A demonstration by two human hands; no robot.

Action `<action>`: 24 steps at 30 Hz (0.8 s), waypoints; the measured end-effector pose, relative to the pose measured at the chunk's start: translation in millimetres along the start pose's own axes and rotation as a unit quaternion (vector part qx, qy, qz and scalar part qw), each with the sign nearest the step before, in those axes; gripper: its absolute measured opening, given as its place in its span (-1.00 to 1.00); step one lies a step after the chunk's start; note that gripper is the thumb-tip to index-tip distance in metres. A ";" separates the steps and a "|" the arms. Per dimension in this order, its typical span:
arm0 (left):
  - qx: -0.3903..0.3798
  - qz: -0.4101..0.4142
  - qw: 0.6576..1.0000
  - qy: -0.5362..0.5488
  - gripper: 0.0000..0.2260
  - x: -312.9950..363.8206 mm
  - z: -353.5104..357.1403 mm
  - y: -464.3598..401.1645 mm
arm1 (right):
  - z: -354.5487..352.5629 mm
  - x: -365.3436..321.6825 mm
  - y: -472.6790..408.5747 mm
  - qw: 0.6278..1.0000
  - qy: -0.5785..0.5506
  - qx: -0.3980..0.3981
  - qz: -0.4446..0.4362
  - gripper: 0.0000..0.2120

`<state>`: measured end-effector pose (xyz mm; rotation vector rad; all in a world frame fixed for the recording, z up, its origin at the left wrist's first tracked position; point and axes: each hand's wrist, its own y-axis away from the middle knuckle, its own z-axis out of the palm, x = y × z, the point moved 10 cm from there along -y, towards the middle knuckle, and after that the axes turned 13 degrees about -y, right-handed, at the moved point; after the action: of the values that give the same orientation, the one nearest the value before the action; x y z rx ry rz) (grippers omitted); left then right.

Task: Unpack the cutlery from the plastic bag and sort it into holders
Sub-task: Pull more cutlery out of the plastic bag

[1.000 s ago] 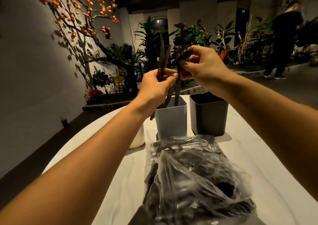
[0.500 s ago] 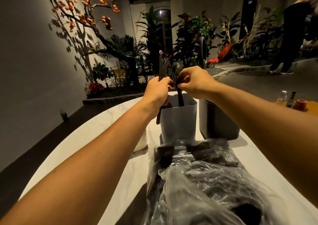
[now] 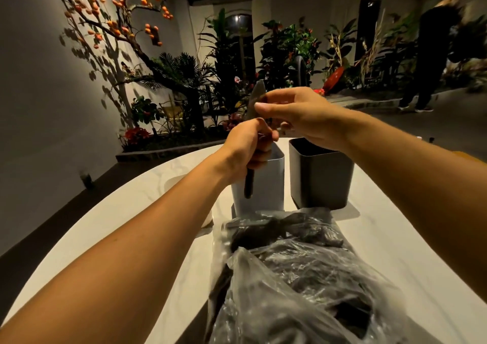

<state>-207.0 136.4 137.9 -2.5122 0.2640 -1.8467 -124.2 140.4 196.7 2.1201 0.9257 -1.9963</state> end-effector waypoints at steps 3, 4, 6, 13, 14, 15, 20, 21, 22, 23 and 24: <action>-0.026 0.027 0.999 -0.008 -0.66 21.4 28.0 -1.5 | -26.9 -19.3 16.8 0.999 0.018 0.044 -0.016 -0.87; -0.030 0.034 0.999 -0.012 -0.68 27.8 36.2 -3.5 | -35.3 -24.5 22.4 0.998 0.033 0.056 -0.024 -0.87; -0.038 0.042 0.998 -0.023 -0.71 37.2 52.0 -9.5 | -50.0 -32.0 31.3 0.995 0.064 0.068 -0.041 -0.91; 0.028 0.119 0.991 -0.046 -0.92 68.9 71.2 -27.4 | -106.4 -39.8 42.4 0.980 0.104 0.154 -0.075 -0.90; 0.069 0.131 0.988 -0.053 -0.90 72.4 65.3 -31.1 | -114.1 -40.1 44.1 0.976 0.105 0.173 -0.082 -0.89; 0.106 0.142 0.983 -0.057 -0.87 74.8 59.4 -35.2 | -121.7 -39.4 45.2 0.972 0.106 0.192 -0.089 -0.88; 0.124 0.133 0.981 -0.073 -0.73 62.9 60.2 -57.2 | -152.0 -29.6 40.8 0.951 0.116 0.267 -0.107 -0.86; 0.117 0.126 0.983 -0.070 -0.72 58.6 63.1 -59.4 | -154.5 -25.1 37.3 0.950 0.120 0.271 -0.103 -0.86; 0.110 0.115 0.985 -0.069 -0.71 53.7 65.5 -60.9 | -154.9 -19.7 34.1 0.949 0.131 0.270 -0.096 -0.87; 0.107 0.103 0.986 -0.078 -0.71 47.7 67.9 -62.6 | -155.0 -11.5 30.5 0.949 0.147 0.268 -0.083 -0.89; 0.109 0.093 0.985 -0.098 -0.71 41.8 68.9 -65.3 | -154.9 -1.4 26.7 0.948 0.162 0.266 -0.067 -0.90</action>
<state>-121.1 188.6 163.7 -2.4051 0.2657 -1.4626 24.7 188.7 211.4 2.8090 0.6202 -2.1975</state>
